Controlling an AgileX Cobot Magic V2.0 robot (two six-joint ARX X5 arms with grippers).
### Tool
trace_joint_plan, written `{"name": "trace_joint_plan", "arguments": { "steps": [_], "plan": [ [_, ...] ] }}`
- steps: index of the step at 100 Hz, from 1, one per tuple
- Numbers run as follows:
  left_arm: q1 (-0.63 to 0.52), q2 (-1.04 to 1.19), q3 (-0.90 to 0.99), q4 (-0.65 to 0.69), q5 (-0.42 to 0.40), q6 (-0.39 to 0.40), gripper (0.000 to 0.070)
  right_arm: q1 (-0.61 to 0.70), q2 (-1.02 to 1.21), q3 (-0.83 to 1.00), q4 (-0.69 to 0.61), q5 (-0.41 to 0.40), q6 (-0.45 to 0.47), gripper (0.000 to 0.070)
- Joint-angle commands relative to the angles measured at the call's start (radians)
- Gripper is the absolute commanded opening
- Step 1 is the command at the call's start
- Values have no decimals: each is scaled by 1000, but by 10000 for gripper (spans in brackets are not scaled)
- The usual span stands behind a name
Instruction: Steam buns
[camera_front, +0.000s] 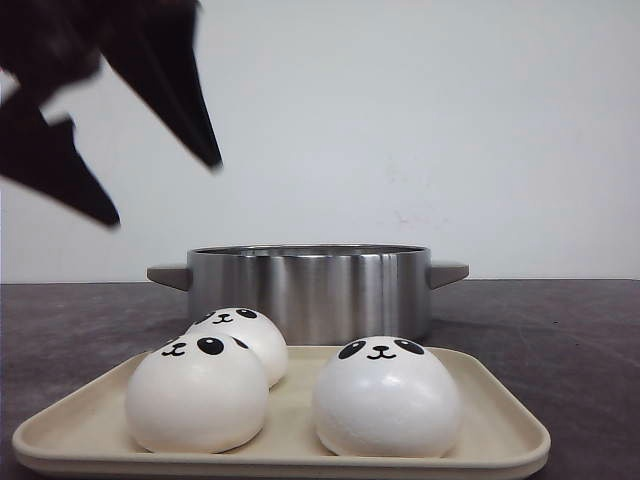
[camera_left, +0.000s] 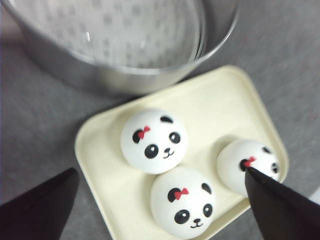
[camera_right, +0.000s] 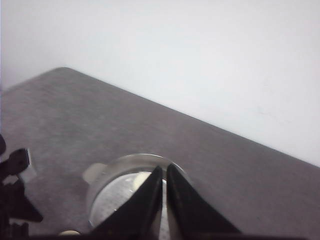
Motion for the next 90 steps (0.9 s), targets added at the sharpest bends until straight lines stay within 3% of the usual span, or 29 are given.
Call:
{"name": "trace_joint_plan", "arguments": {
  "steps": [1,49,59,90],
  "plan": [
    [-17,58,11,18,-4,-25,700,13,4,16,-8,6,23,6],
    [-82,299,15,165,-85,-97,700,13,0,14,-23,6,55,6],
    [-93,327,15,162,-93,-99,636,13,0,14,-33,6,63,6],
    [-103,340,15,166,-188,-98,595,13,0,14,-61,6,91,6]
  ]
}}
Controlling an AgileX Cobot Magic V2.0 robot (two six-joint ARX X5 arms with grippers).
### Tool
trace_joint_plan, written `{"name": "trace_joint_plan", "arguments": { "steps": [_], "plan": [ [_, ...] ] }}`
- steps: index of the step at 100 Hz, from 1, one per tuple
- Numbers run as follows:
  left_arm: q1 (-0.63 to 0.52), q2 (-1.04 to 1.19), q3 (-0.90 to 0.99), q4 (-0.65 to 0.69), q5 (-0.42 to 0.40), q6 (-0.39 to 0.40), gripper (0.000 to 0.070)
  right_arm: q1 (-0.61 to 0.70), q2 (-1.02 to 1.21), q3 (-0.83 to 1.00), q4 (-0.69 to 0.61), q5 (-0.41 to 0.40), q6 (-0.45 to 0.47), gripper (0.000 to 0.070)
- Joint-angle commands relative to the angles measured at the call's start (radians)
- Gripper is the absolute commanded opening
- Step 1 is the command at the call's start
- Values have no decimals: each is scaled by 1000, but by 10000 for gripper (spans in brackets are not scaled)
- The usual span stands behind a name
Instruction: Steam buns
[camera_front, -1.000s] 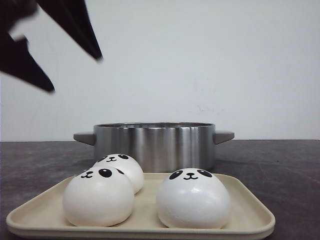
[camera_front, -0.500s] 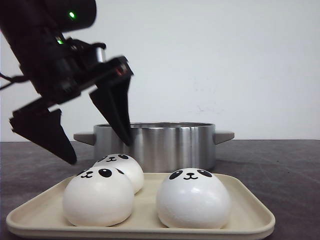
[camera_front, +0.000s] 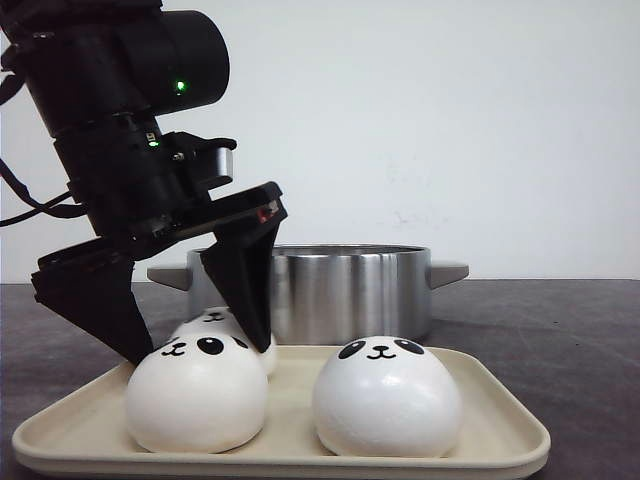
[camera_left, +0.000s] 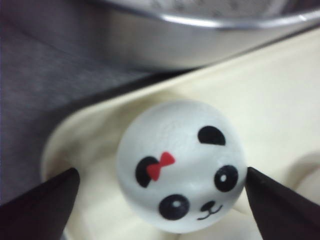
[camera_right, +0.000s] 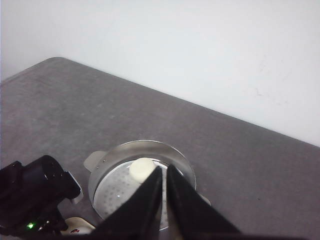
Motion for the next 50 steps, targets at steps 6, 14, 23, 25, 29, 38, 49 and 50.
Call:
{"name": "trace_joint_plan", "arguments": {
  "steps": [6,14,23,25,29,38,49,50],
  "plan": [
    [-8,20,15,2,-33,-2,591,13,9,15,-3,5,31,6],
    [-8,29,15,-4,-35,-2,590,13,9,15,-3,5,32,6],
    [-8,35,15,-26,-40,-2,531,13,9,15,-4,5,33,6],
    [-8,35,15,-31,-43,-2,490,13,9,15,-4,5,34,6],
    [-8,36,15,-37,-43,-2,411,13,9,15,-4,4,36,6],
    [-8,36,15,-44,-42,-1,214,13,9,15,-5,5,35,6],
    [-8,36,15,-38,-42,2,87,13,9,15,-8,5,35,6],
    [-8,36,15,-36,-42,2,80,13,9,15,-8,4,35,6]
  ]
}}
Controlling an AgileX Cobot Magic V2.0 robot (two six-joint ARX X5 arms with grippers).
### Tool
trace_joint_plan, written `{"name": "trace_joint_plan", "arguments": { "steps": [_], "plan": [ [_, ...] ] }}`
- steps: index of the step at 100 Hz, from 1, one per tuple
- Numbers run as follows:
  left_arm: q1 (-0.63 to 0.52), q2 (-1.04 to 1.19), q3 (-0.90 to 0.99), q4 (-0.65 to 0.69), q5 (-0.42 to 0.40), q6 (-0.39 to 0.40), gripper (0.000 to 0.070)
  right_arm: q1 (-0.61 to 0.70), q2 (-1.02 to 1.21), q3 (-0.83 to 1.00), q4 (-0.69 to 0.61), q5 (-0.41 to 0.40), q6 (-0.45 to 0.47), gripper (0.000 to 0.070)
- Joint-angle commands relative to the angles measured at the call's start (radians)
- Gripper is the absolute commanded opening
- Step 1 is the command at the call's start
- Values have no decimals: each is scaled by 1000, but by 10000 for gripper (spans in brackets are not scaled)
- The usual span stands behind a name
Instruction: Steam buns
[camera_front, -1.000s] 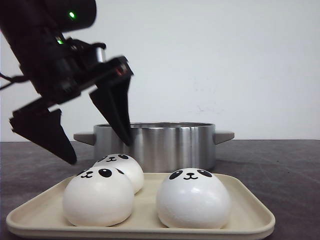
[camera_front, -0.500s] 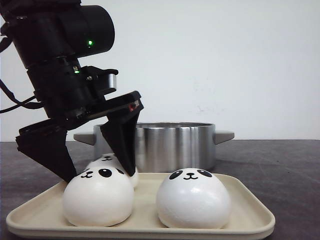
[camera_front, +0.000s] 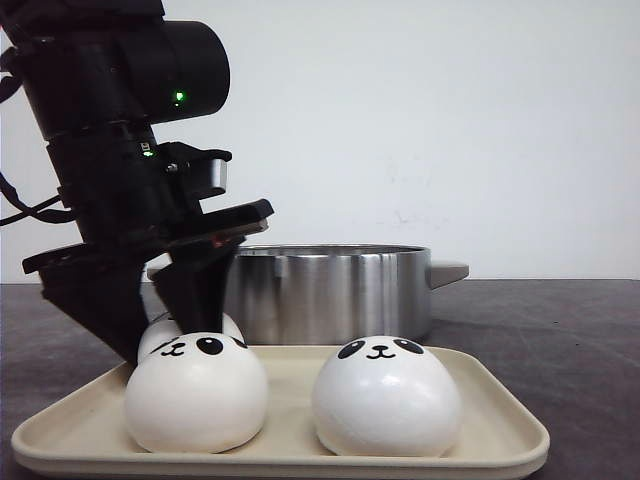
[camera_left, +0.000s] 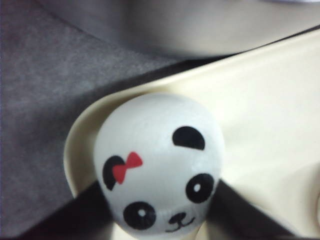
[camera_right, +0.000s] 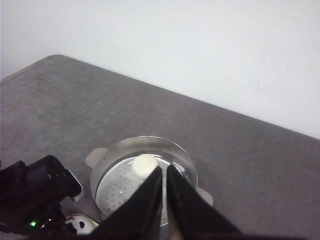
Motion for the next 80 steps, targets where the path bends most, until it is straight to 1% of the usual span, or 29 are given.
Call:
{"name": "trace_joint_plan", "arguments": {
  "steps": [1,8,22,33,43,52,62,70,80],
  "plan": [
    [-6,24,12,7,-6,3,70,13,9,15,4,5,18,6],
    [-6,24,11,12,-6,3,0,13,9,15,2,5,18,6],
    [-7,11,16,13,8,2,0,13,9,15,0,5,18,6],
    [-11,-46,47,4,58,2,0,13,9,15,0,5,17,6],
    [-26,-120,102,-13,77,-1,0,13,9,15,0,4,17,6],
    [-40,-187,156,-5,77,0,0,13,8,15,0,4,16,6],
    [-50,-236,236,44,75,0,0,13,9,15,1,4,15,6],
    [-50,-236,309,68,75,9,0,13,10,15,8,5,9,6],
    [-46,-190,394,81,72,41,1,12,15,15,18,5,7,6]
  ]
}}
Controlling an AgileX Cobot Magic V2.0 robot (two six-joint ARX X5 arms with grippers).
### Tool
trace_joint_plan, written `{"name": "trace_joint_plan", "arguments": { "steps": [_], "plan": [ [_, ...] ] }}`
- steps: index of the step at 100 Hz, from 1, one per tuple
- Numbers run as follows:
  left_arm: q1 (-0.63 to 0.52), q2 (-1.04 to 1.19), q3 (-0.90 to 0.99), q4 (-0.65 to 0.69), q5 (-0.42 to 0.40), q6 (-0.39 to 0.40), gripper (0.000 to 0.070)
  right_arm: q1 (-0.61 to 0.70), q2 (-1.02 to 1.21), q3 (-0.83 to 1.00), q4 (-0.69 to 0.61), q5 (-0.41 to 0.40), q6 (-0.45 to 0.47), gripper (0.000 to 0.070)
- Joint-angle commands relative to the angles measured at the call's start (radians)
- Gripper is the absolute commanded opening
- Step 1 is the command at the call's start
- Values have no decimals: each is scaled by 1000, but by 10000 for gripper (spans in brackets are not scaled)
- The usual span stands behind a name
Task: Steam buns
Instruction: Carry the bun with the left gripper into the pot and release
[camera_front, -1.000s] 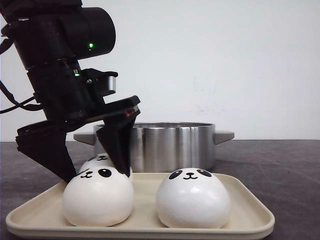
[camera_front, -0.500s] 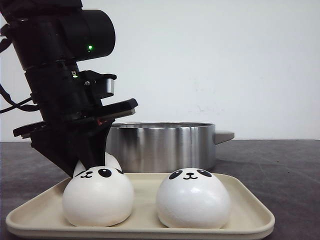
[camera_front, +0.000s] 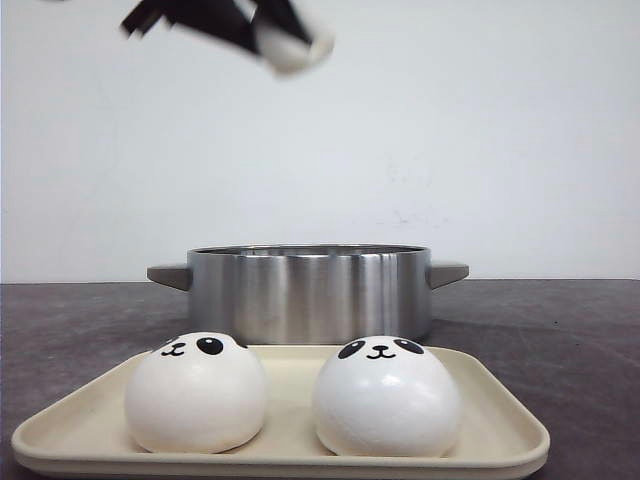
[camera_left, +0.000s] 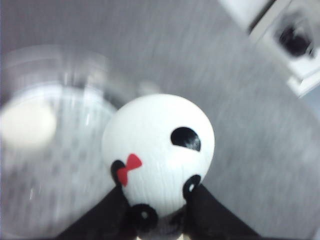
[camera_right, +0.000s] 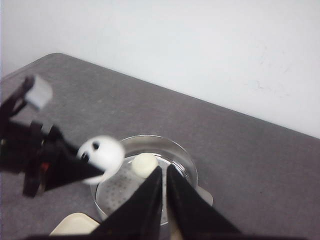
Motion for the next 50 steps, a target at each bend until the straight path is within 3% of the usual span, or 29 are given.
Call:
{"name": "trace_joint_plan", "arguments": {
  "steps": [1,50],
  "plan": [
    [-4,58,60,3,-2,35,1,12,14,15,16,4,6,6],
    [25,515,311,-28,-6,31,3,13,65,15,55,4,9,6]
  ]
}}
